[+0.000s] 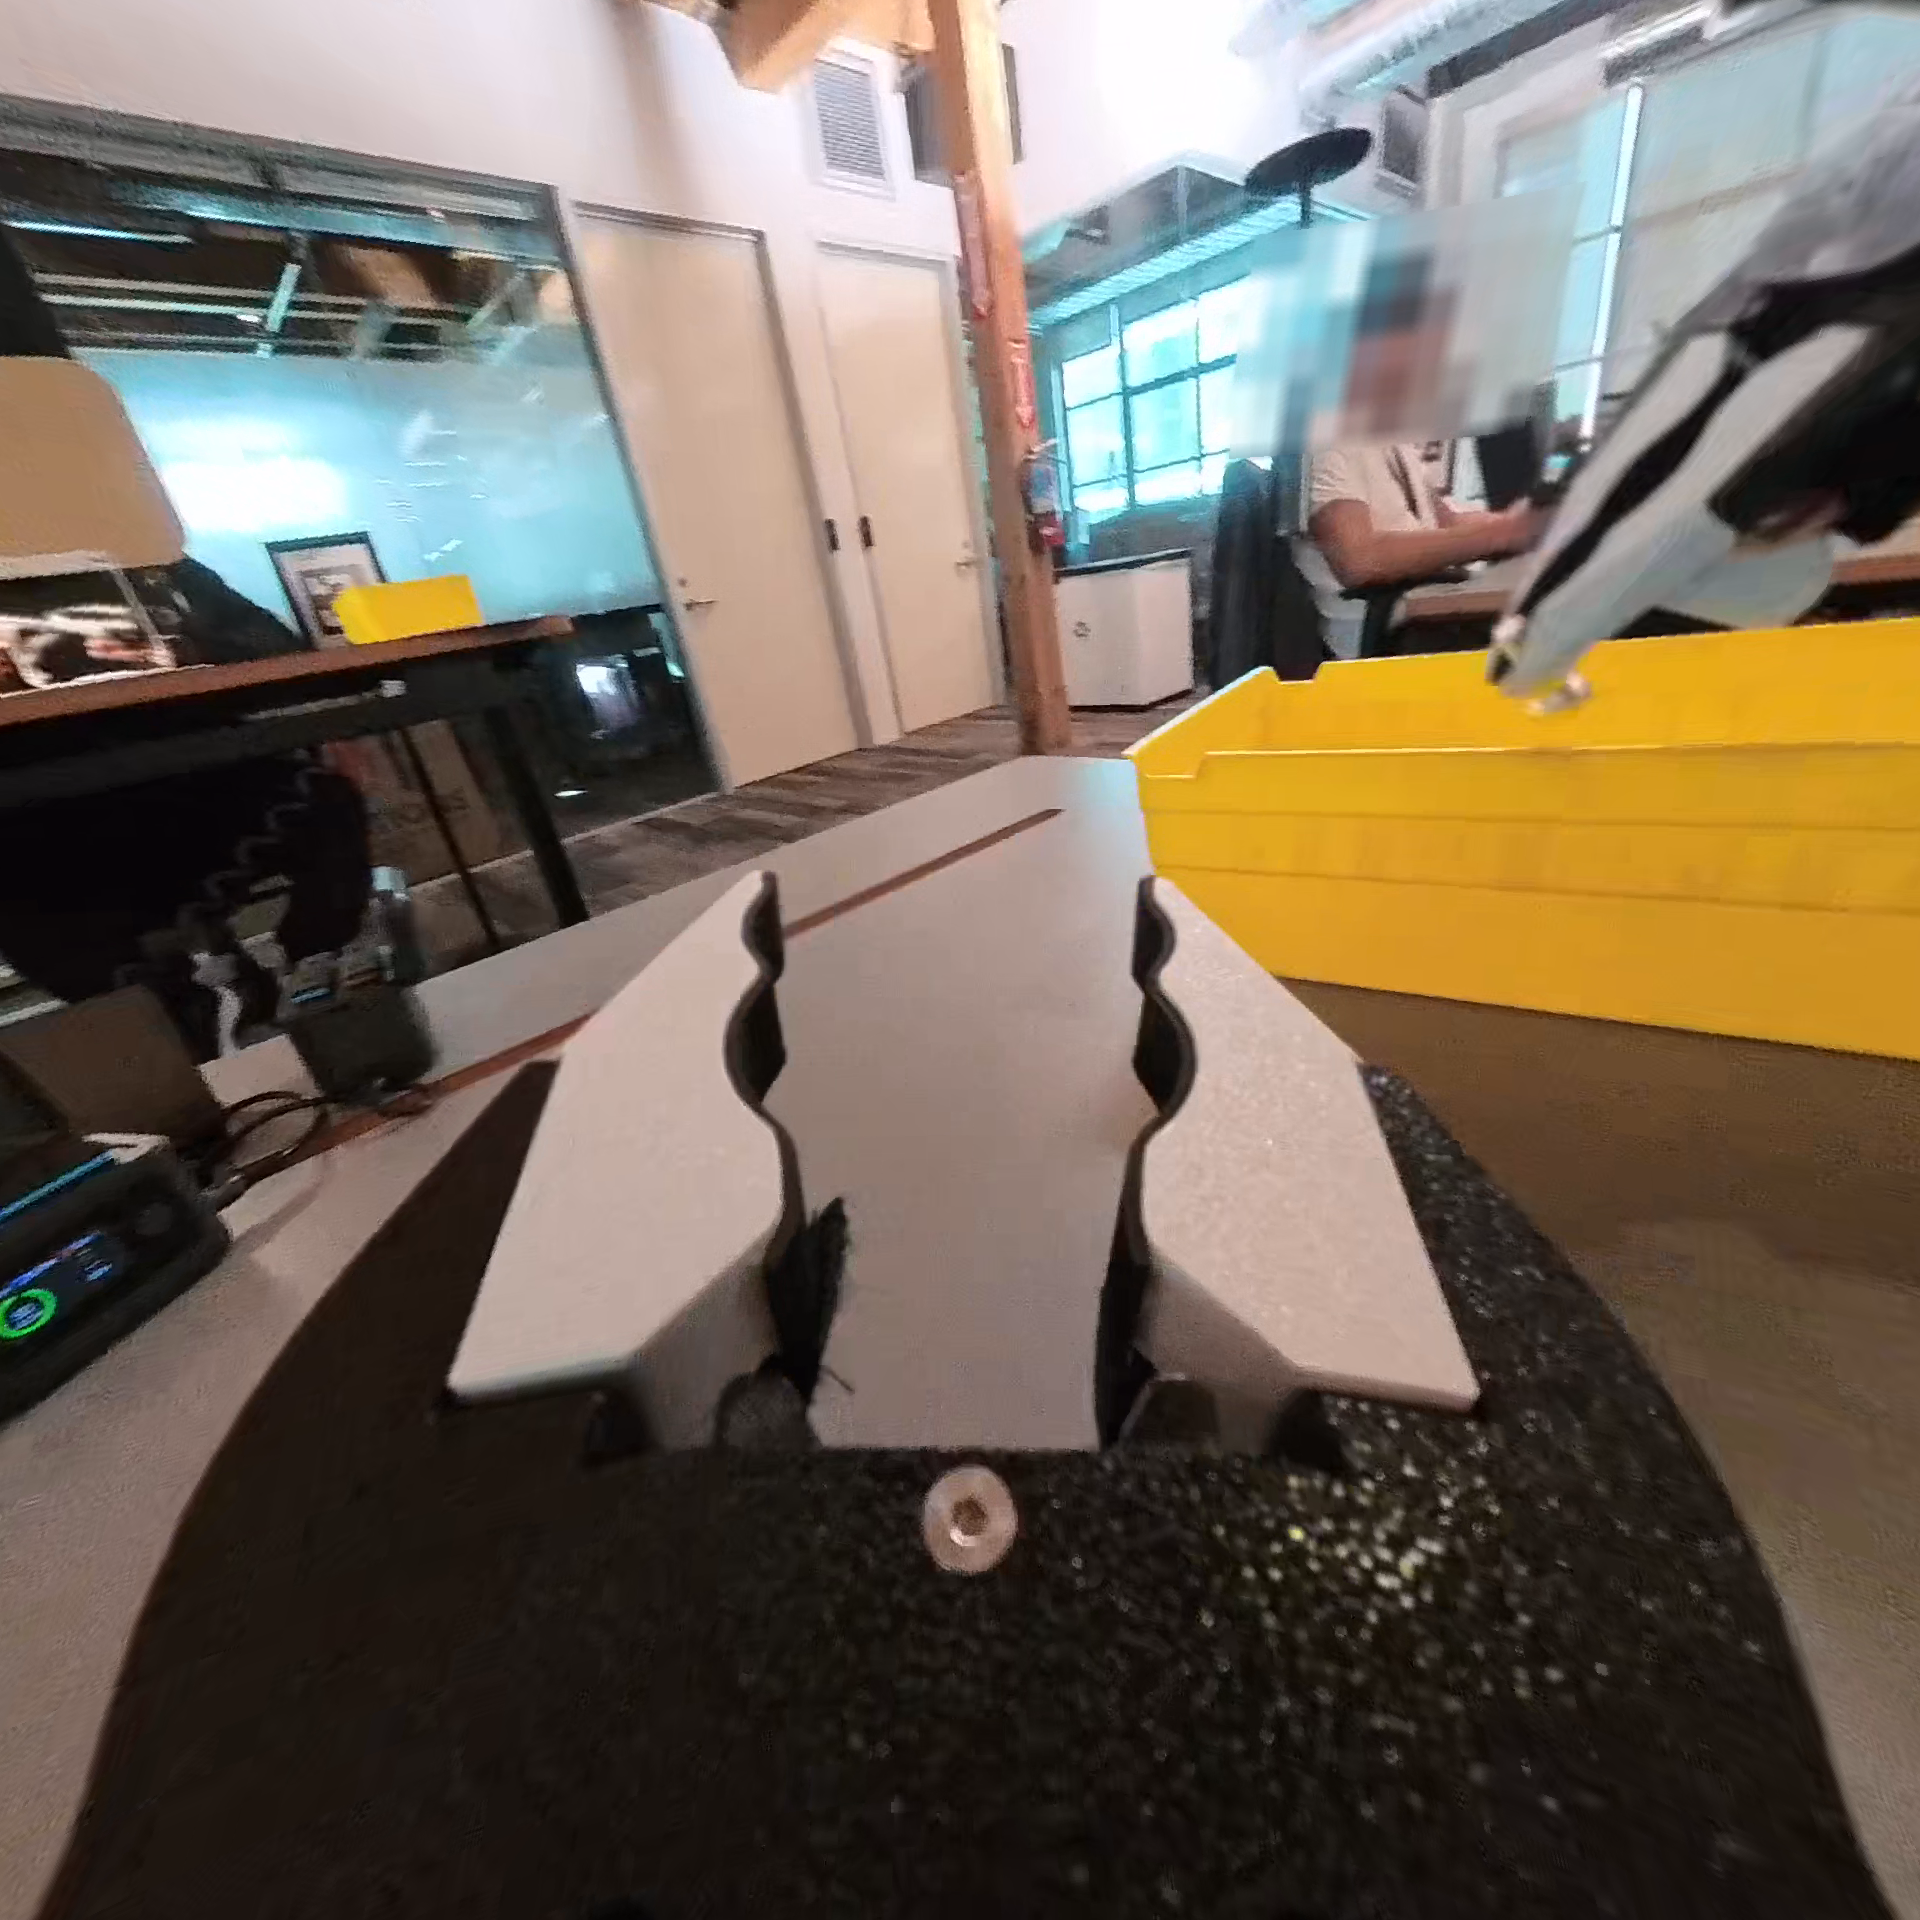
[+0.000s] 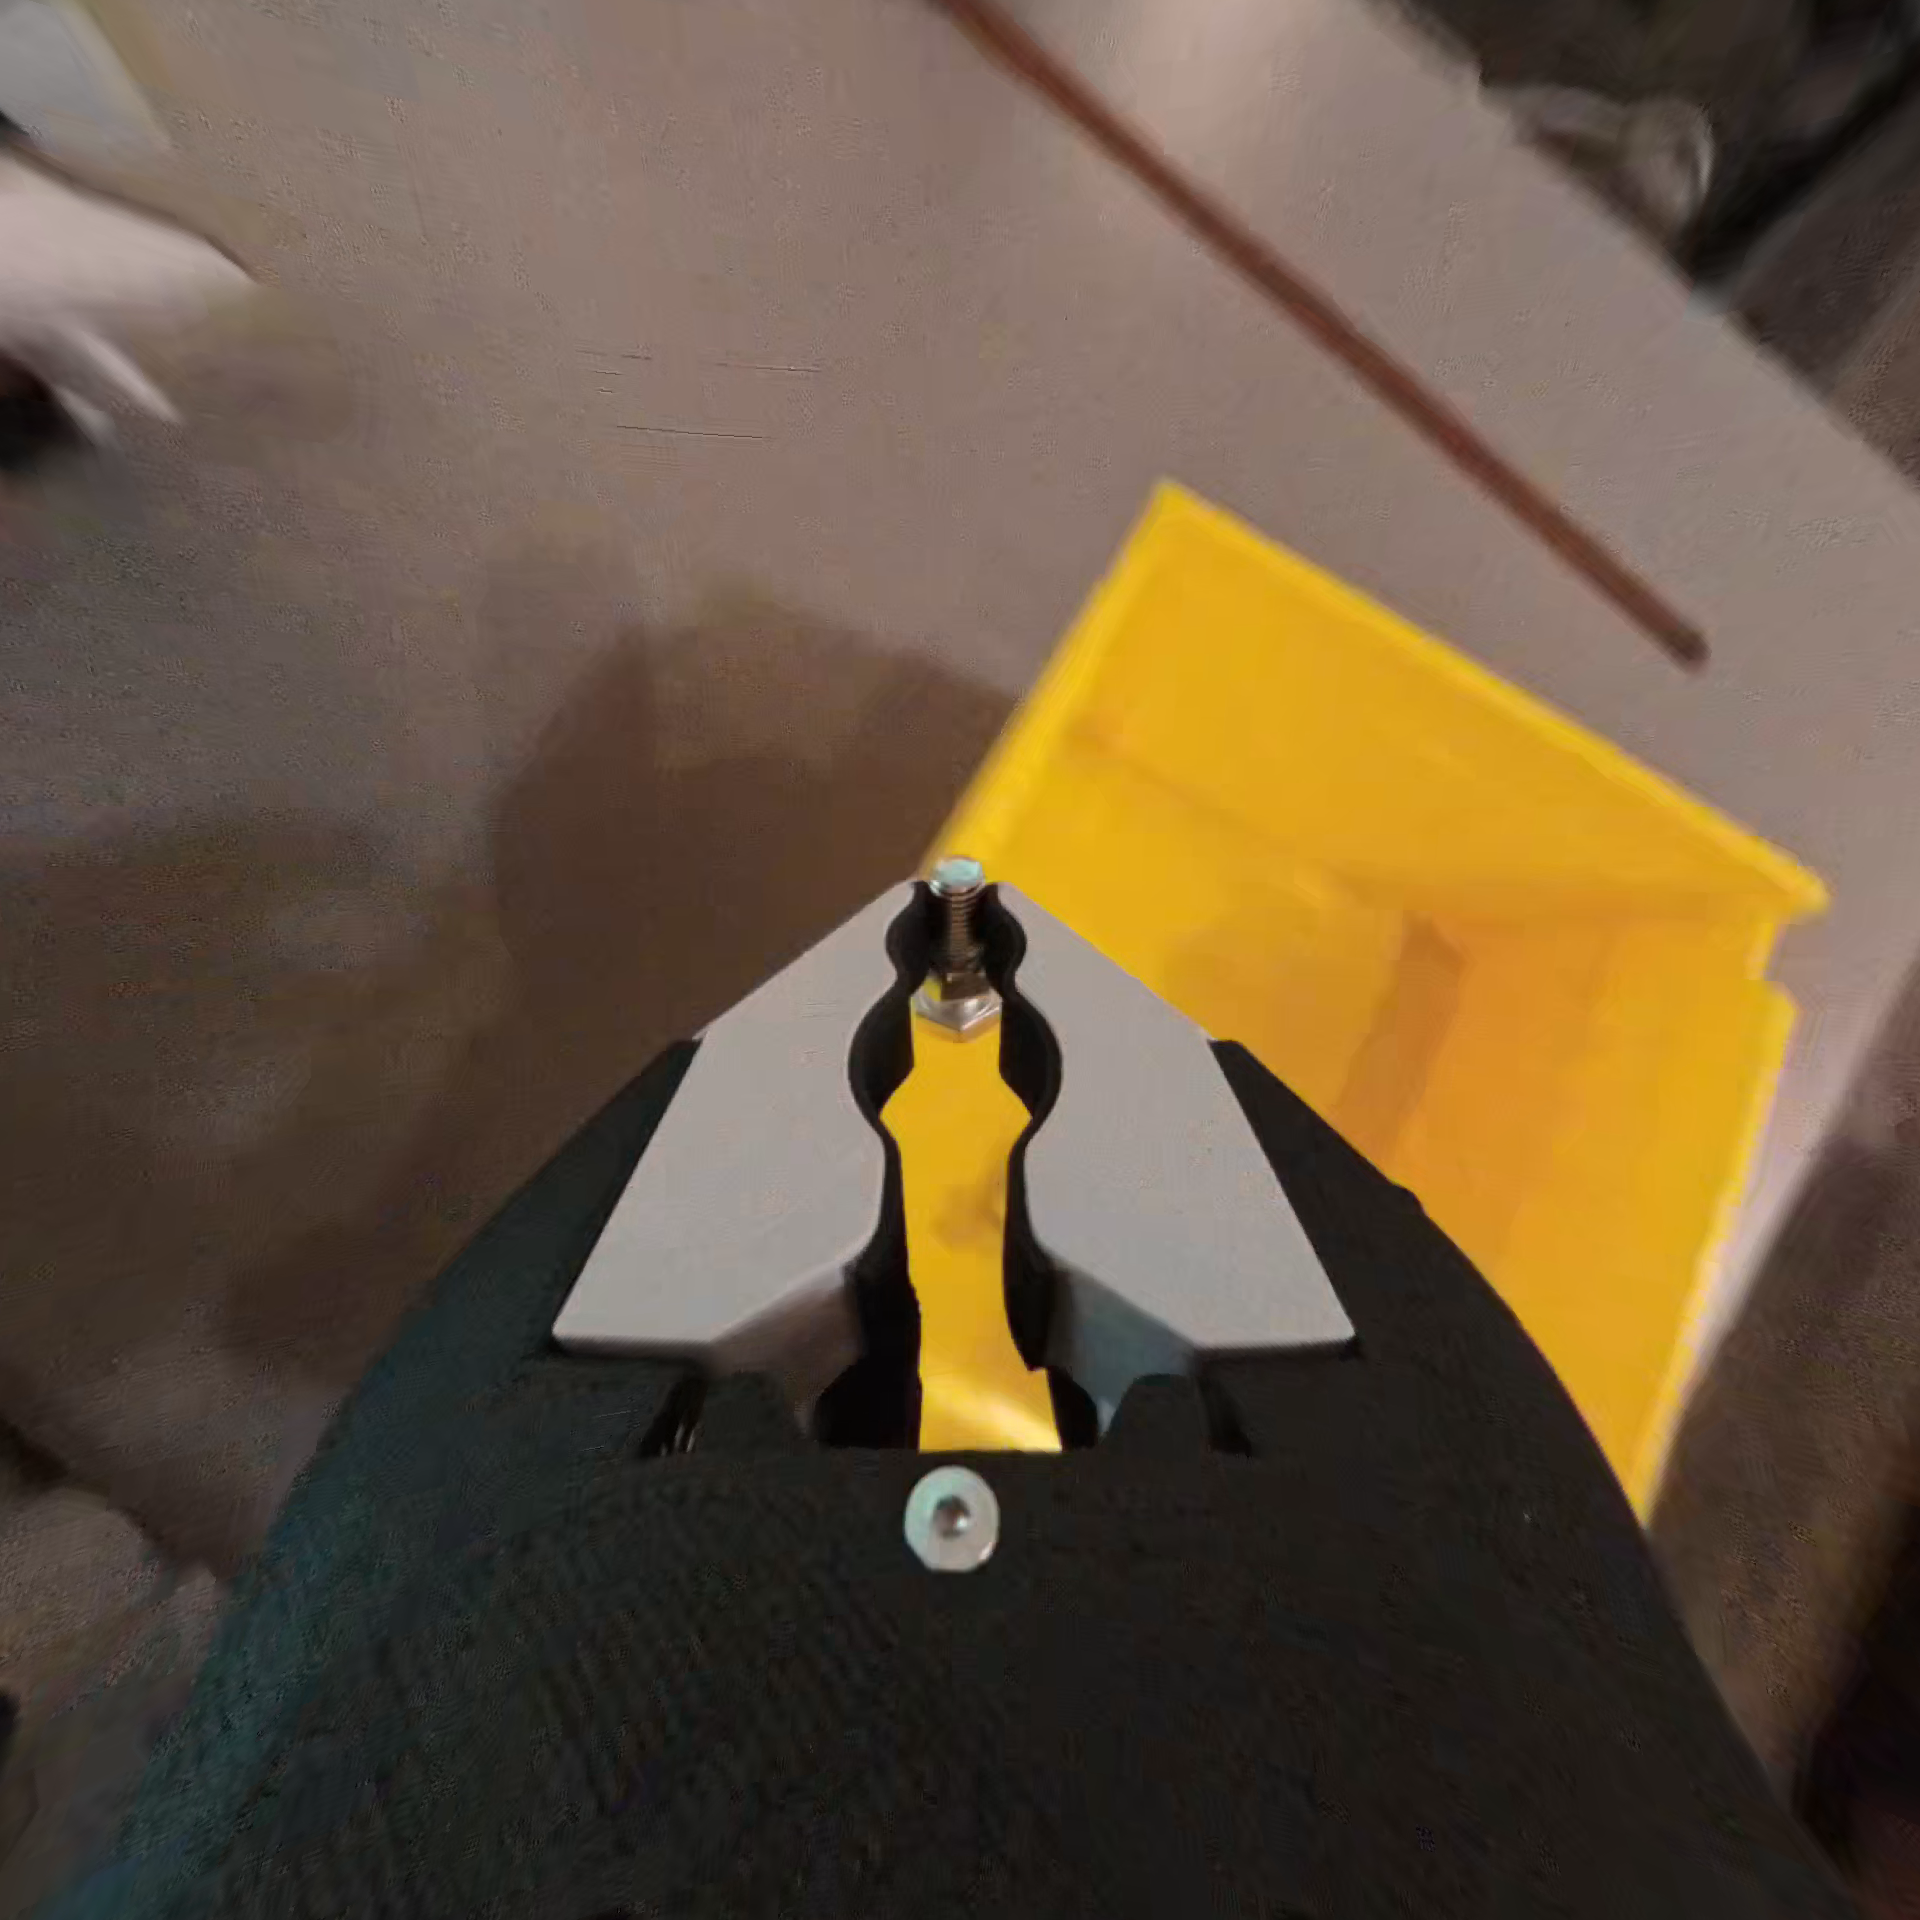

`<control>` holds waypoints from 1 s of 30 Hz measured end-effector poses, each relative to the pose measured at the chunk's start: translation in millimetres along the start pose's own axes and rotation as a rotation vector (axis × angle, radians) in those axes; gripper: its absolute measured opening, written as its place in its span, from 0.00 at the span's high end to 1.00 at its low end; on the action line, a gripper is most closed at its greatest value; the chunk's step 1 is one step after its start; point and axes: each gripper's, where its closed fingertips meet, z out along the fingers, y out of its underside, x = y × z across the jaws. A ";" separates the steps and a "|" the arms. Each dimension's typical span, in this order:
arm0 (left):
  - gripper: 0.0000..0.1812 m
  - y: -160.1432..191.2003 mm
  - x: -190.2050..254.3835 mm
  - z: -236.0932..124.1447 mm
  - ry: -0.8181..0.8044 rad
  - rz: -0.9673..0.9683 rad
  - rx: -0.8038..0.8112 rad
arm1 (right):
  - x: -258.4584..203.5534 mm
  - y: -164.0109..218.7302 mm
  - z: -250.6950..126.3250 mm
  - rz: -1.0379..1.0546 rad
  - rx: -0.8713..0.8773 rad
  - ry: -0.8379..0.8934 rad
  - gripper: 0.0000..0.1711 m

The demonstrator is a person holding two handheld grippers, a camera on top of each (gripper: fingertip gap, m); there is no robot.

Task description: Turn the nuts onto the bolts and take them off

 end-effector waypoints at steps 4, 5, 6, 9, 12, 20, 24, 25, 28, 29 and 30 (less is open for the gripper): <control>0.55 -0.6 -6.6 0.6 -0.093 0.047 0.009 | 72.7 108.5 23.3 0.059 -0.491 0.073 0.95; 0.55 -0.8 -5.5 0.5 -0.097 0.056 0.012 | 79.1 125.0 29.8 0.065 -0.561 0.064 0.95; 0.54 -0.2 -5.2 0.5 -0.103 0.060 0.011 | 82.9 135.7 36.4 0.063 -0.599 0.055 0.95; 0.50 4.2 -5.8 0.1 -0.115 0.066 -0.006 | 81.3 144.2 49.8 0.085 -0.606 0.025 0.86; 0.48 5.7 -10.4 -2.1 -0.138 0.083 -0.019 | 79.0 131.2 35.9 0.089 -0.526 0.069 0.67; 0.43 -35.1 -41.0 -34.0 -0.348 0.035 -0.050 | 120.7 116.7 -72.9 0.257 0.010 0.425 0.56; 0.29 -39.2 -63.2 -76.0 -0.540 -0.008 -0.264 | 140.1 165.5 -75.0 0.397 0.057 0.404 0.47; 0.27 -40.8 -67.9 -89.1 -0.575 -0.008 -0.308 | 138.6 172.7 -70.3 0.408 0.054 0.364 0.45; 0.19 -33.1 -86.2 -137.7 -0.703 0.013 -0.515 | 126.6 177.3 -53.8 0.417 0.054 0.210 0.42; 0.18 -26.9 -92.1 -157.2 -0.746 0.013 -0.611 | 122.9 177.2 -49.0 0.409 0.046 0.172 0.42; 0.21 -18.1 -95.5 -176.9 -0.776 0.001 -0.719 | 119.9 178.9 -44.6 0.398 0.023 0.142 0.43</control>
